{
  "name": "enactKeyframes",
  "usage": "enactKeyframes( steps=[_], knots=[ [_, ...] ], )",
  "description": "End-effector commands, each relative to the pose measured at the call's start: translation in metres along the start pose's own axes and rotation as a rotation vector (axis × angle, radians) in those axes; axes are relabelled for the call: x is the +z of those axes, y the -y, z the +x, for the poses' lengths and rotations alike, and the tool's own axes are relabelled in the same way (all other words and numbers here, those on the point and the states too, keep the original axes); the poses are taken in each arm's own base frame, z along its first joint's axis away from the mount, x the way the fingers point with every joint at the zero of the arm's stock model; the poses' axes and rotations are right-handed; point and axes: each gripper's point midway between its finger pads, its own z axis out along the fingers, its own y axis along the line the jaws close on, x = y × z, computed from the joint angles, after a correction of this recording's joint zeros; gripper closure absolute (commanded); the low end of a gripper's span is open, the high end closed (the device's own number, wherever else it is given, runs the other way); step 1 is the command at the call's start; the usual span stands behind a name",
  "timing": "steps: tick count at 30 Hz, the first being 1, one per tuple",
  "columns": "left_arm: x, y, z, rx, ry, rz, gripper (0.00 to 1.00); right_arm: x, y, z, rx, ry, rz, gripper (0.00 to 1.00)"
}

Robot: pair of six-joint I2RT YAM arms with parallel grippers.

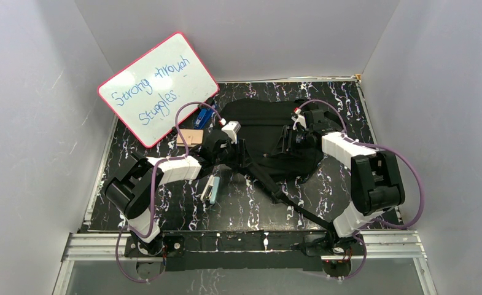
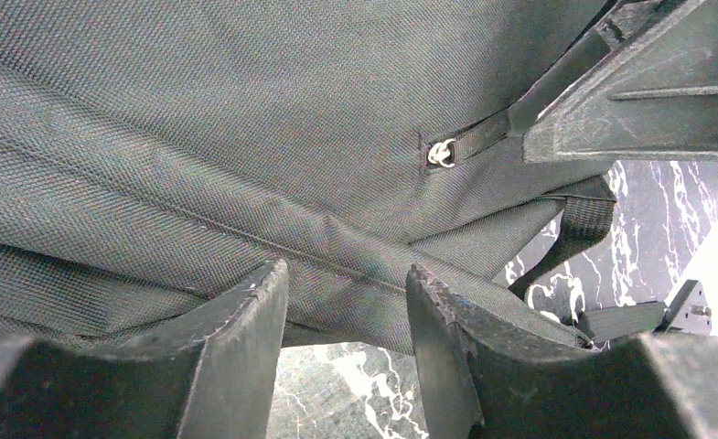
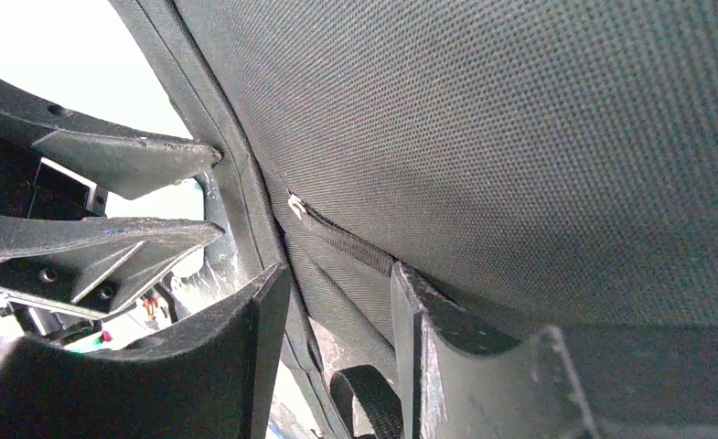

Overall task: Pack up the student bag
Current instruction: Adjust the student bag at the center of the board.

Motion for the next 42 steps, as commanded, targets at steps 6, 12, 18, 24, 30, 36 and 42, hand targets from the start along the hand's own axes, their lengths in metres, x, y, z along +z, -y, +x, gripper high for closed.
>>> enactKeyframes(
  steps=[6, 12, 18, 24, 30, 36, 42],
  knots=[
    [-0.003, -0.011, 0.024, 0.001, -0.084, -0.051, 0.52, 0.012, -0.003, -0.006, -0.006, 0.006, -0.054, 0.51],
    [-0.004, -0.012, 0.025, -0.001, -0.083, -0.052, 0.52, 0.016, 0.001, -0.005, -0.001, -0.001, -0.050, 0.59],
    [-0.004, -0.011, 0.024, 0.000, -0.083, -0.050, 0.52, 0.020, 0.001, -0.005, 0.008, -0.005, -0.065, 0.67],
    [-0.004, -0.010, 0.022, 0.002, -0.083, -0.051, 0.52, 0.022, 0.000, -0.008, 0.009, 0.001, -0.073, 0.70],
    [-0.005, -0.011, 0.023, -0.002, -0.082, -0.053, 0.53, 0.017, -0.004, -0.012, -0.005, 0.020, -0.079, 0.78],
    [-0.005, -0.010, 0.024, -0.004, -0.084, -0.052, 0.53, 0.016, -0.009, -0.013, -0.010, 0.024, -0.099, 0.89],
    [-0.007, -0.013, 0.026, -0.007, -0.080, -0.061, 0.53, 0.007, -0.013, -0.017, -0.030, 0.054, -0.087, 1.00]
  ],
)
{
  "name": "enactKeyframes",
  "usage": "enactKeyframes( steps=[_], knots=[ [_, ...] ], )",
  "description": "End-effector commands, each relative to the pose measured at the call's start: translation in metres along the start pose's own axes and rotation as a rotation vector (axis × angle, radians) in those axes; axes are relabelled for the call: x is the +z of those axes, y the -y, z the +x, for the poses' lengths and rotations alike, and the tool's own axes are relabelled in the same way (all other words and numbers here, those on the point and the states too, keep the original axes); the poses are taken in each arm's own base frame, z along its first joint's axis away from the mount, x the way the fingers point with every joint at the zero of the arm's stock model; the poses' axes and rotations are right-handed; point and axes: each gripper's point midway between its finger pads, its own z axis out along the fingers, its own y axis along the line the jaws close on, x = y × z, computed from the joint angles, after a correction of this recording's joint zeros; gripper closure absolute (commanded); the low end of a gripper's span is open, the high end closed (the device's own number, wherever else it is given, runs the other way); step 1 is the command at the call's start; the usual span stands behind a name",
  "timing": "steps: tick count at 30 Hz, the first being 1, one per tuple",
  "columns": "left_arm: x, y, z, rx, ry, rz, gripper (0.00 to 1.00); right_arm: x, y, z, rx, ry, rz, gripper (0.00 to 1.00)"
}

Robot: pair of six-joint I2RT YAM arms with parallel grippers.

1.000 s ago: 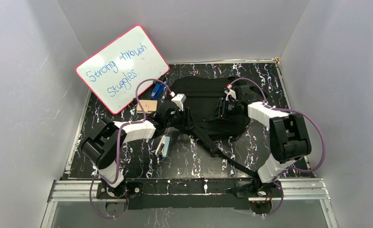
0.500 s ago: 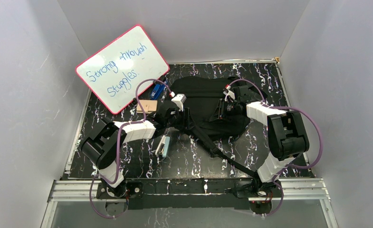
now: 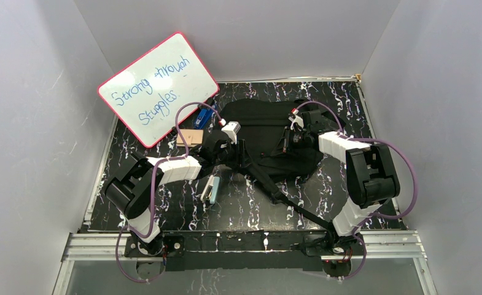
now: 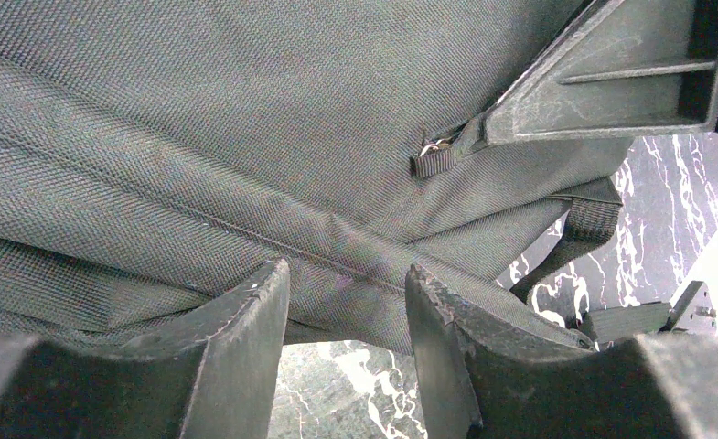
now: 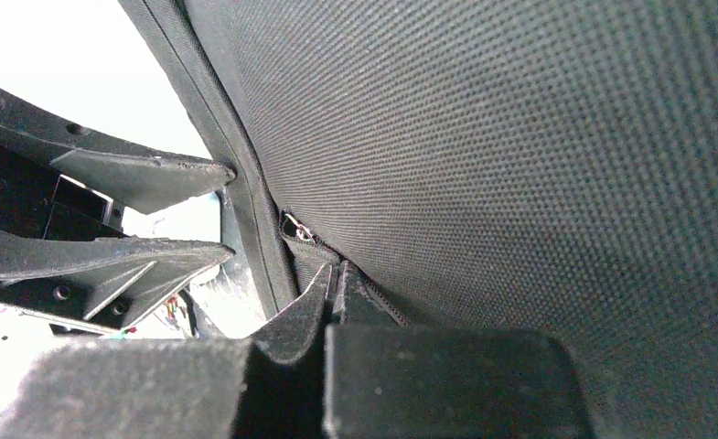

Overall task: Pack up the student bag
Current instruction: Adjust the student bag at the center of the board.

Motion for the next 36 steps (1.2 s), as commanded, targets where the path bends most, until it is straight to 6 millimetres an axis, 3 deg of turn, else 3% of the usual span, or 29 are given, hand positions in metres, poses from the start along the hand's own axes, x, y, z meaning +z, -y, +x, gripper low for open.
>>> enactKeyframes(
  steps=[1, 15, 28, 30, 36],
  knots=[
    [-0.007, -0.011, 0.025, -0.007, -0.076, -0.049, 0.53, -0.014, -0.013, -0.014, -0.069, 0.077, -0.006, 1.00],
    [-0.006, -0.013, 0.028, -0.016, -0.078, -0.052, 0.53, -0.053, -0.028, -0.034, -0.268, 0.197, 0.086, 1.00],
    [-0.005, -0.014, 0.029, -0.018, -0.083, -0.054, 0.53, -0.080, -0.007, -0.034, -0.179, 0.293, 0.277, 0.99],
    [-0.004, -0.013, 0.029, -0.018, -0.084, -0.053, 0.53, -0.079, -0.012, -0.029, -0.144, 0.274, 0.246, 0.81],
    [-0.003, -0.013, 0.029, -0.023, -0.086, -0.051, 0.53, -0.063, -0.032, -0.012, 0.031, 0.244, 0.119, 0.57]
  ],
)
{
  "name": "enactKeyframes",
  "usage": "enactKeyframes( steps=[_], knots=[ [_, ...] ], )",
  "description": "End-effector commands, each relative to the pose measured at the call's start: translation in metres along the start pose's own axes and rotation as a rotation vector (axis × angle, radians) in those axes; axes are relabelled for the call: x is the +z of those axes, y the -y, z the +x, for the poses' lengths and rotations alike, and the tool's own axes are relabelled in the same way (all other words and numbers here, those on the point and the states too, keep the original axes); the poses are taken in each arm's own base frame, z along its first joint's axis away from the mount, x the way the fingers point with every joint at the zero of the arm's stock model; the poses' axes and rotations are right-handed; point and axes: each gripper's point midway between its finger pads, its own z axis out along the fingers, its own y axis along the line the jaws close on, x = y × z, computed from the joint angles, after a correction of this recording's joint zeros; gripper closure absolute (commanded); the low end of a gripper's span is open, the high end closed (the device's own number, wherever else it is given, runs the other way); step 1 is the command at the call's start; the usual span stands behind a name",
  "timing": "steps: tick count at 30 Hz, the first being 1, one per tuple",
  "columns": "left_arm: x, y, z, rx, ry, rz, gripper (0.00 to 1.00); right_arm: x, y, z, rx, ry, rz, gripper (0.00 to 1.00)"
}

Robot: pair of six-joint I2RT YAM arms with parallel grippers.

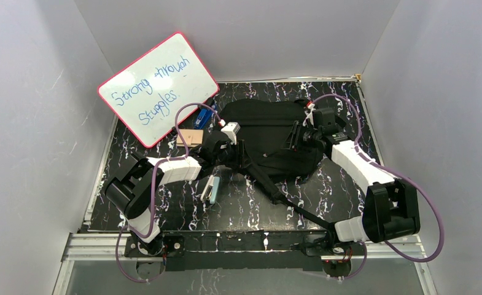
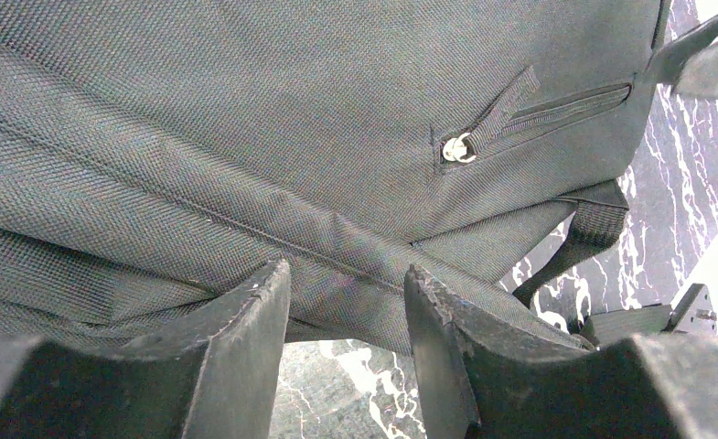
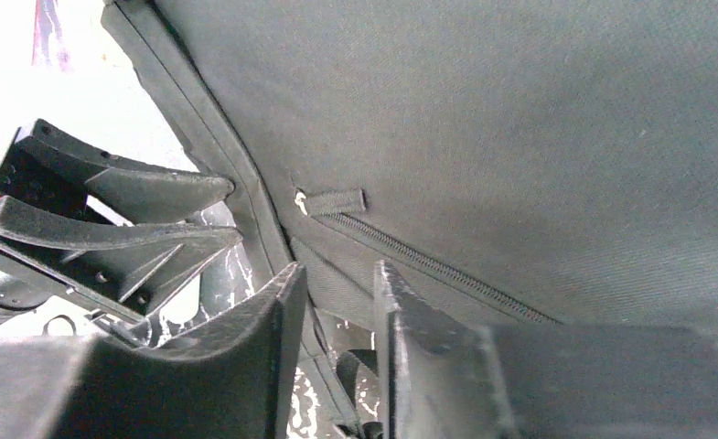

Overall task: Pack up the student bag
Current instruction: Adjust the student bag at the center of the board.

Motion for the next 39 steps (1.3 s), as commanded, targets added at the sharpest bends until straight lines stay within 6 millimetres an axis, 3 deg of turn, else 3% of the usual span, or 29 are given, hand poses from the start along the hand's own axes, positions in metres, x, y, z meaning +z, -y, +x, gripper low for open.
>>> enactKeyframes(
  steps=[1, 9, 20, 39],
  knots=[
    [-0.003, -0.011, 0.027, -0.015, -0.087, -0.045, 0.53, 0.000, -0.023, 0.010, 0.147, -0.005, -0.068, 0.54],
    [-0.004, -0.010, 0.028, -0.013, -0.089, -0.034, 0.53, 0.010, -0.050, 0.020, 0.305, 0.098, -0.053, 0.53],
    [-0.005, -0.006, 0.026, 0.001, -0.082, -0.014, 0.53, 0.027, -0.029, 0.019, 0.435, 0.121, 0.068, 0.52],
    [-0.006, -0.007, 0.028, 0.002, -0.080, -0.014, 0.53, 0.060, -0.006, 0.011, 0.490, 0.120, 0.206, 0.52]
  ],
)
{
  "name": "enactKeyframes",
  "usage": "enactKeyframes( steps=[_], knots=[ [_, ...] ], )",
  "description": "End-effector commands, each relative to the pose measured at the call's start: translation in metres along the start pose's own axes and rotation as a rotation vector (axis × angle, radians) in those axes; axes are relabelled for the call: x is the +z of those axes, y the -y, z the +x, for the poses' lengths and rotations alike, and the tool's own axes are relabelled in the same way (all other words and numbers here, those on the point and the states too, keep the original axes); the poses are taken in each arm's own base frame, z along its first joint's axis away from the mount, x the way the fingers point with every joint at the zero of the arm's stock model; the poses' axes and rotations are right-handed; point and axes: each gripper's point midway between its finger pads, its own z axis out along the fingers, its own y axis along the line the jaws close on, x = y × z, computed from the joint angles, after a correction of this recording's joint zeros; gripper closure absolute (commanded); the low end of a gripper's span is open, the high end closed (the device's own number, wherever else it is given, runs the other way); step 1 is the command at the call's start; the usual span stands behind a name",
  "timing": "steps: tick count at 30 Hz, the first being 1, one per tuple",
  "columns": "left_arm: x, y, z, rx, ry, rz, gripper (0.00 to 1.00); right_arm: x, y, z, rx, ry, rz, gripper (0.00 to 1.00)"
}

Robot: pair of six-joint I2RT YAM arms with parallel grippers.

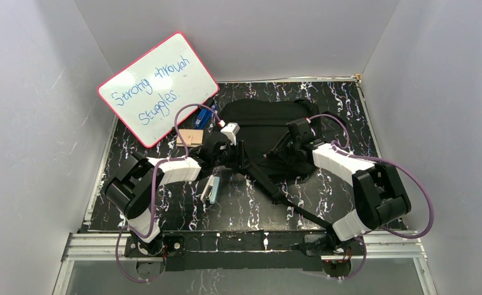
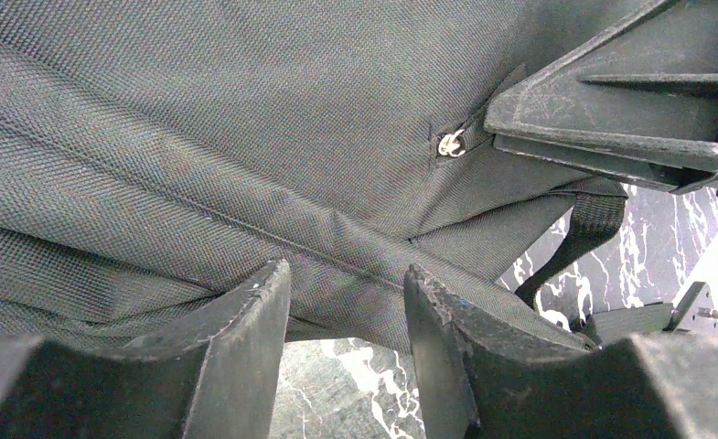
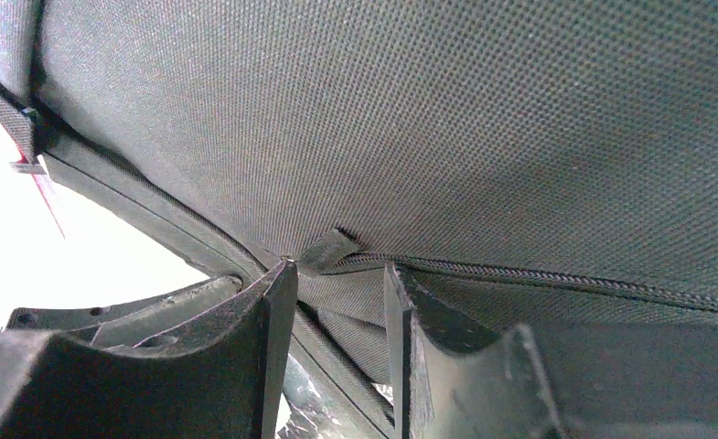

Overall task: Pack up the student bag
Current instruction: Adjust the student bag at the center of the board, then unzip the student bag at the center of the board.

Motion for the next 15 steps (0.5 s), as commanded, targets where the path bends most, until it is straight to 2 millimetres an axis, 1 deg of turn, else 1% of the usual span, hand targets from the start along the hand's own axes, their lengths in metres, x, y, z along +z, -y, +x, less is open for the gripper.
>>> enactKeyframes(
  steps=[1, 6, 10, 13, 15],
  knots=[
    [-0.006, -0.007, 0.026, -0.001, -0.085, -0.021, 0.53, 0.001, -0.019, -0.022, 0.018, 0.081, -0.023, 0.52],
    [-0.005, -0.007, 0.027, -0.001, -0.087, -0.020, 0.53, 0.008, -0.020, -0.028, 0.015, 0.094, -0.006, 0.52],
    [-0.005, -0.007, 0.026, -0.001, -0.087, -0.019, 0.53, 0.015, -0.021, -0.030, 0.006, 0.088, 0.008, 0.54],
    [-0.005, -0.007, 0.027, -0.001, -0.088, -0.021, 0.53, 0.023, -0.018, -0.027, -0.008, 0.069, 0.027, 0.60],
    [-0.005, -0.007, 0.027, -0.001, -0.087, -0.022, 0.53, 0.025, -0.016, -0.025, -0.012, 0.059, 0.031, 0.68]
  ],
)
